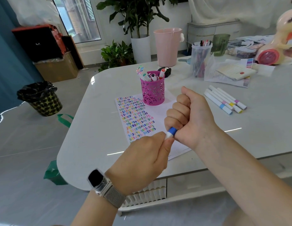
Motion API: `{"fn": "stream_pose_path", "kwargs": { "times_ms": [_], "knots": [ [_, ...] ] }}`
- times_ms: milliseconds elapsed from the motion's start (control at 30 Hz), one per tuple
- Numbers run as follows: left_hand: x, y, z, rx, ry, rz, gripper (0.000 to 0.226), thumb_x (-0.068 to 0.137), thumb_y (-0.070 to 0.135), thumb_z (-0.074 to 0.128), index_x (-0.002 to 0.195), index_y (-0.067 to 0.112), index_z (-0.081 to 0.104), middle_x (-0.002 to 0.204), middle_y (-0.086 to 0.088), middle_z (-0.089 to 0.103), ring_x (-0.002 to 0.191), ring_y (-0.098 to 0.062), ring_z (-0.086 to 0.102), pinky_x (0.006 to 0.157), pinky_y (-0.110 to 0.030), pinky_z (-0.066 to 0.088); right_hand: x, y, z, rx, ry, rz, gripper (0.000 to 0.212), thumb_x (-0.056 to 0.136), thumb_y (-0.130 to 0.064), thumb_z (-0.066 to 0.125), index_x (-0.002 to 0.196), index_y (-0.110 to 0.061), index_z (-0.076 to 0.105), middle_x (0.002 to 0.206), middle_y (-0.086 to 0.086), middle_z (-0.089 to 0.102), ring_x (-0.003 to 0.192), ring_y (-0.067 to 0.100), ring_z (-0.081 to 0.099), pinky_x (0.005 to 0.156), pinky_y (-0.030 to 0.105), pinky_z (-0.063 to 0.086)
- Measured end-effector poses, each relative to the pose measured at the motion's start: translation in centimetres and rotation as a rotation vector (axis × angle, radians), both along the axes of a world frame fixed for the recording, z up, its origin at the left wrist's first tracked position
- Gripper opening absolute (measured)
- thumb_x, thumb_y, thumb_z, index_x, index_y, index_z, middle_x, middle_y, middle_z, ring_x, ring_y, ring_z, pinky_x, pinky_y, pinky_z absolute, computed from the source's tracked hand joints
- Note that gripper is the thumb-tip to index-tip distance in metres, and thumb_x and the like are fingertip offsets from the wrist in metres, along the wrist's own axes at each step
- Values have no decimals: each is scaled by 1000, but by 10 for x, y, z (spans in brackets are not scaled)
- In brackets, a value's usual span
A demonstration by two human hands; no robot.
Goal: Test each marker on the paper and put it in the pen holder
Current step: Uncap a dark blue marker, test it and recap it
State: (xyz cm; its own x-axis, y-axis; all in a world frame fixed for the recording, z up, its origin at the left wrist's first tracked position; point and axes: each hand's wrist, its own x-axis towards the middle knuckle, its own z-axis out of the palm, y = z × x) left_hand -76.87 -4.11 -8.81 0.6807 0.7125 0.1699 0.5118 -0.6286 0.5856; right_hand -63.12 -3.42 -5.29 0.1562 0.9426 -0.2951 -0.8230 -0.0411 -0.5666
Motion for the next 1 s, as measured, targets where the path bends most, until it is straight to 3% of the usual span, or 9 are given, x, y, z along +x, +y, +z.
{"fn": "stream_pose_path", "kwargs": {
  "times_ms": [67, 233, 433, 633, 800, 900, 1000],
  "knots": [
    [2, -2, 4, -44, -17, -2, 46, 98, 43, 22, 66, 20, 45, 60, -2, 61, 55, -12, 53, 62, -24, 43, 3, 2, 1, -6, 31, 11, 57, 96, -33, 43, 45, -22, 21, 37, -6, 11, 30, 10, 11, 36, 17, 8],
    [6, 2, 9, -34, 29, -1, 42, 97, 42, 24, 67, 23, 45, 59, 1, 64, 58, -11, 55, 68, -28, 46, 10, 9, -1, -21, 121, 14, 59, 98, -32, 41, 44, -21, 21, 36, -6, 12, 27, 10, 12, 36, 17, 7],
    [0, 4, 13, -132, -18, 6, 46, 97, 41, 26, 64, 17, 48, 54, 3, 64, 55, -5, 53, 62, -13, 39, 4, 16, 2, 17, 121, 72, 61, 100, -35, 39, 43, -21, 21, 33, -6, 13, 25, 9, 13, 33, 13, 9],
    [-6, 6, 16, -244, -57, 18, 46, 97, 38, 28, 61, 16, 46, 50, 2, 63, 52, -5, 54, 60, -12, 38, -3, 20, 0, 36, 158, 121, 63, 100, -36, 37, 41, -21, 22, 32, -6, 15, 31, 10, 7, 32, 14, 9],
    [-6, 7, 13, -312, -114, 8, 46, 99, 35, 30, 58, 17, 43, 45, 2, 56, 46, -7, 56, 59, -14, 37, -7, 20, -6, 34, 157, 126, 62, 100, -36, 37, 42, -21, 21, 32, -6, 14, 24, 9, 14, 32, 13, 9],
    [-13, 6, 12, -222, -64, 20, 46, 98, 37, 29, 58, 17, 42, 48, -2, 60, 47, -6, 55, 60, -14, 39, 3, 27, -6, 8, 141, 8, 60, 96, -23, 38, 38, -21, 22, 31, -7, 15, 23, 9, 14, 31, 9, 11],
    [-38, -2, 7, -91, 15, 59, 52, 95, 51, 24, 60, 19, 43, 52, 0, 62, 52, -9, 58, 66, -26, 46, 47, 33, 4, 13, 177, -284, 41, 75, -4, 34, 39, -20, 22, 32, -7, 14, 24, 9, 13, 32, 7, 11]
  ]
}}
